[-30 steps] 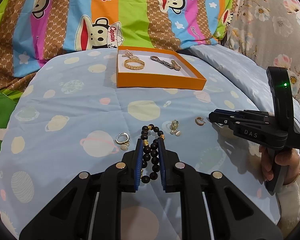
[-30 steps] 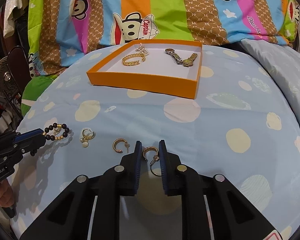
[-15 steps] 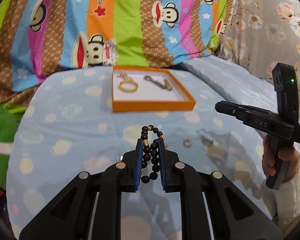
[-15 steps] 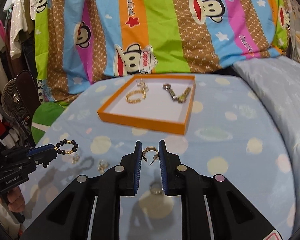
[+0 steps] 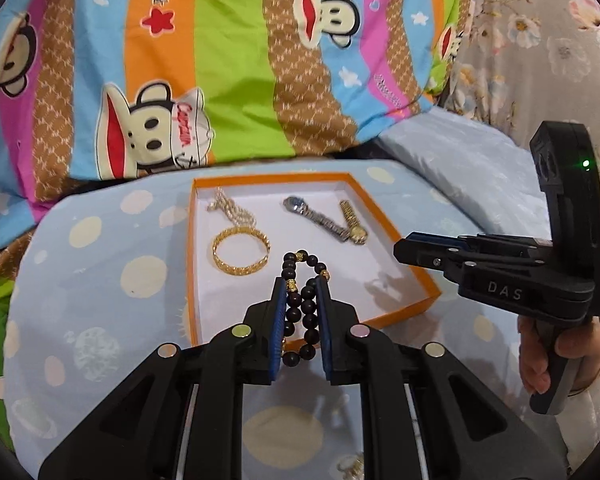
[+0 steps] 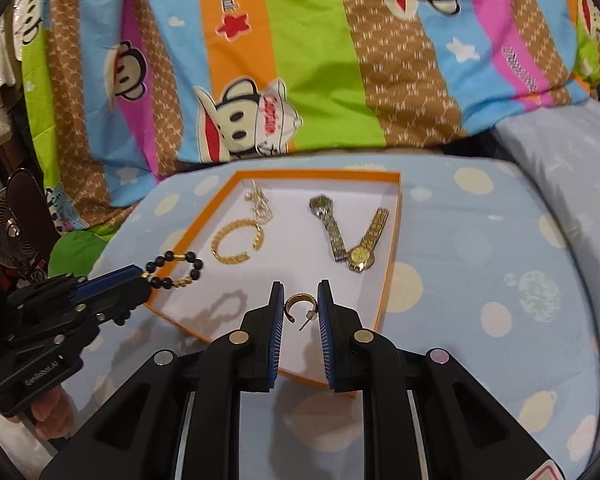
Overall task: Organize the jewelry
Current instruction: 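Release the bead bracelet into the box with the left tool while the right tool releases the hoop earring, then grasp the silver pearl-drop earring with the left tool while the right tool grasps the silver stone ring, then carry the pearl earring with the left tool while the right tool carries the ring to the box, then open the left tool over the box while the right tool releases the ring inside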
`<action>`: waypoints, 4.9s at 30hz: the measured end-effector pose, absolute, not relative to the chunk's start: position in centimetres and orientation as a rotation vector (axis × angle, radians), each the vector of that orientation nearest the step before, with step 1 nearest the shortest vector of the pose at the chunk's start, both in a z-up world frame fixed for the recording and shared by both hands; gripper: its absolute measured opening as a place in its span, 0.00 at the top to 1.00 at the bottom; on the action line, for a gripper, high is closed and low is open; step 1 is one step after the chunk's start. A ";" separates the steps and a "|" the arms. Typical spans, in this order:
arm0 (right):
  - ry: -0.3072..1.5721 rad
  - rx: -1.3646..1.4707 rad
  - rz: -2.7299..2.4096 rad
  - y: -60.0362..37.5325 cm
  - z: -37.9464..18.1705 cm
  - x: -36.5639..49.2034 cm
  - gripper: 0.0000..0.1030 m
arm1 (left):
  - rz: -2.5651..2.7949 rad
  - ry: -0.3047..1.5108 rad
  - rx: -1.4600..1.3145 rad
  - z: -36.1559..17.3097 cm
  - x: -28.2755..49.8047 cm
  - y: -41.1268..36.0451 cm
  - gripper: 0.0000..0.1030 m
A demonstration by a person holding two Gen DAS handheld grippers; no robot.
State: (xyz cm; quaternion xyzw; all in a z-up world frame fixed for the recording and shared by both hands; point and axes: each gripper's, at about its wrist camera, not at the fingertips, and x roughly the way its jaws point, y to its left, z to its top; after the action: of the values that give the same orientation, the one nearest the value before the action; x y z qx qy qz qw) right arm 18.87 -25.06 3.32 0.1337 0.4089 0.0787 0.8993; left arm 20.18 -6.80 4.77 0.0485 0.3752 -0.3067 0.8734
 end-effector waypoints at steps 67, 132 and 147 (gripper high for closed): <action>0.863 0.244 0.096 -21.7 -0.9 3.9 0.52 | -0.416 0.875 0.089 -0.4 9.4 0.5 0.86; 0.898 0.368 0.116 -26.5 0.6 22.3 0.92 | -0.565 0.877 0.162 2.2 28.0 -15.0 0.86; 0.706 0.370 0.068 -28.0 4.6 17.1 0.72 | -0.473 0.752 0.050 6.1 25.0 -9.2 0.62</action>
State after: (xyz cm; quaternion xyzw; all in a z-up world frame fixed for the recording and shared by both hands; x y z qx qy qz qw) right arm 17.08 -28.00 4.63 0.1800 0.3438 0.0330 0.9210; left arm 25.02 -9.15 6.08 0.0244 0.3635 -0.2287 0.9027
